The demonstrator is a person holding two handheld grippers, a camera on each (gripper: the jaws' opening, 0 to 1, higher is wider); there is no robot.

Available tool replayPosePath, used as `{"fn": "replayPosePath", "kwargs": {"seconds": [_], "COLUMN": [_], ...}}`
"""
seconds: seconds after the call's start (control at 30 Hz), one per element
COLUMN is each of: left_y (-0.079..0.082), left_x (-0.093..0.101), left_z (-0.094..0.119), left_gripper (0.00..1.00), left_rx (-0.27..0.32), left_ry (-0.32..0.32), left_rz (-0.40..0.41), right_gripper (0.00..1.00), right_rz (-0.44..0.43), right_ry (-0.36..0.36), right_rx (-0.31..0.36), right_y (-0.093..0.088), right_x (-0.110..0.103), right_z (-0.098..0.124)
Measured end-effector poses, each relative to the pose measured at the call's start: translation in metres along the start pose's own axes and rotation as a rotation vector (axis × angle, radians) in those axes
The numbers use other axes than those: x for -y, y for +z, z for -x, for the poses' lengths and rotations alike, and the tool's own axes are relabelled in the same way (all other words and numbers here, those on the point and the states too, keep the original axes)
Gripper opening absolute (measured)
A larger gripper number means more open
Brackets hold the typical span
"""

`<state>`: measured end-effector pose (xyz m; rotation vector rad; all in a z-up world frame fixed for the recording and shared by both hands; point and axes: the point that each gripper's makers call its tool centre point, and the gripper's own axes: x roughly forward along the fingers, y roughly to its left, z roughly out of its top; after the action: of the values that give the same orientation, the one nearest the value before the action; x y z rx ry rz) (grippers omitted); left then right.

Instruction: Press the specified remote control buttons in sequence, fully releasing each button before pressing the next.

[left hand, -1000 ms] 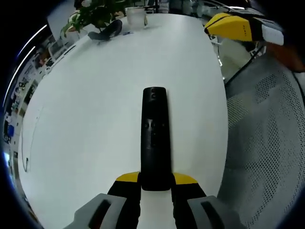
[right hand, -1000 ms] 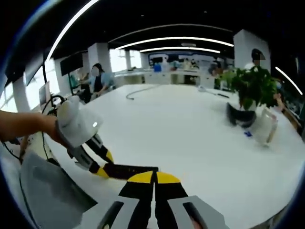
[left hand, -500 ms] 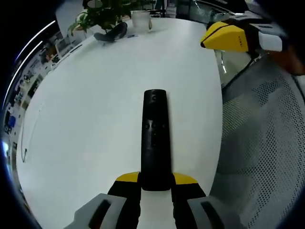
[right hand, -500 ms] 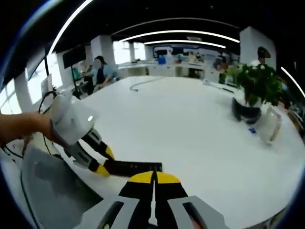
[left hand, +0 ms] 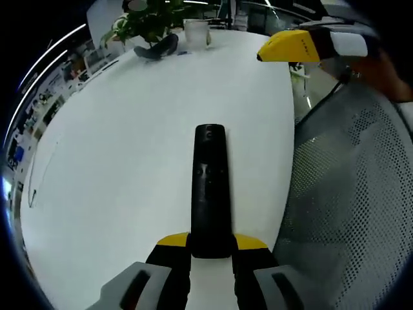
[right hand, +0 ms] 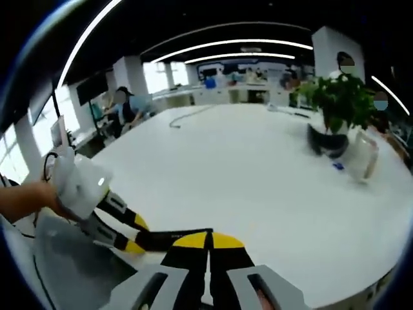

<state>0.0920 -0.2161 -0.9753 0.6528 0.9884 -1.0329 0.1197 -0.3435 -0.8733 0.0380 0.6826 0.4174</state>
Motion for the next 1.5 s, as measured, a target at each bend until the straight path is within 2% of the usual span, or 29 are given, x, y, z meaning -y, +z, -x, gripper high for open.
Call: {"fn": "replayPosePath", "kwargs": {"seconds": [0.1, 0.27, 0.4, 0.47, 0.57, 0.67, 0.9, 0.97, 1.07, 1.13, 1.17, 1.23, 1.27, 1.3, 1.33, 1.43, 1.5], "left_y": [-0.002, -0.002, -0.002, -0.002, -0.001, -0.001, -0.001, -0.001, 0.0, 0.0, 0.0, 0.001, 0.001, 0.001, 0.001, 0.002, 0.002], "left_x": [0.006, 0.01, 0.015, 0.015, 0.017, 0.018, 0.018, 0.018, 0.019, 0.019, 0.019, 0.019, 0.019, 0.019, 0.018, 0.019, 0.019], "left_z": [0.001, 0.002, 0.003, 0.003, 0.003, 0.003, 0.003, 0.003, 0.003, 0.003, 0.003, 0.003, 0.004, 0.004, 0.004, 0.004, 0.003], "left_gripper": [0.23, 0.23, 0.23, 0.23, 0.23, 0.23, 0.24, 0.24, 0.24, 0.24, 0.24, 0.24, 0.24, 0.24, 0.24, 0.24, 0.24], "left_rx": [0.026, 0.086, 0.105, 0.117, 0.146, 0.168, 0.235, 0.26, 0.312, 0.316, 0.317, 0.325, 0.33, 0.335, 0.34, 0.345, 0.345], "left_ry": [-0.02, -0.02, -0.022, -0.014, -0.007, 0.004, 0.01, 0.01, 0.015, 0.015, 0.014, 0.011, 0.008, 0.005, 0.0, -0.004, -0.001], "left_rz": [-0.019, 0.018, 0.012, 0.019, 0.036, 0.049, 0.054, 0.049, 0.049, 0.045, 0.045, 0.052, 0.05, 0.052, 0.057, 0.062, 0.056], "right_gripper": [0.0, 0.0, 0.0, 0.0, 0.0, 0.0, 0.0, 0.0, 0.0, 0.0, 0.0, 0.0, 0.0, 0.0, 0.0, 0.0, 0.0], "right_rz": [-0.002, 0.024, -0.008, -0.026, -0.082, -0.08, -0.124, -0.142, -0.183, -0.206, -0.215, -0.24, -0.255, -0.265, -0.252, -0.229, -0.237], "right_ry": [-0.007, 0.003, 0.037, 0.039, 0.099, 0.112, 0.137, 0.134, 0.102, 0.102, 0.109, 0.12, 0.122, 0.123, 0.103, 0.074, 0.08], "right_rx": [-0.01, -0.027, -0.064, -0.101, -0.198, -0.154, -0.223, -0.25, -0.285, -0.308, -0.343, -0.298, -0.319, -0.37, -0.401, -0.403, -0.417], "right_y": [-0.002, -0.005, -0.008, -0.013, -0.024, -0.011, -0.003, -0.007, -0.027, -0.037, -0.039, -0.031, -0.036, -0.044, -0.05, -0.052, -0.055], "right_x": [0.0, -0.004, -0.009, -0.008, -0.016, -0.015, -0.014, -0.013, -0.009, -0.008, -0.009, -0.008, -0.009, -0.01, -0.006, -0.002, -0.002], "right_z": [-0.001, -0.003, -0.006, -0.009, -0.013, -0.019, -0.055, -0.065, -0.071, -0.068, -0.065, -0.068, -0.069, -0.068, -0.072, -0.074, -0.074]}}
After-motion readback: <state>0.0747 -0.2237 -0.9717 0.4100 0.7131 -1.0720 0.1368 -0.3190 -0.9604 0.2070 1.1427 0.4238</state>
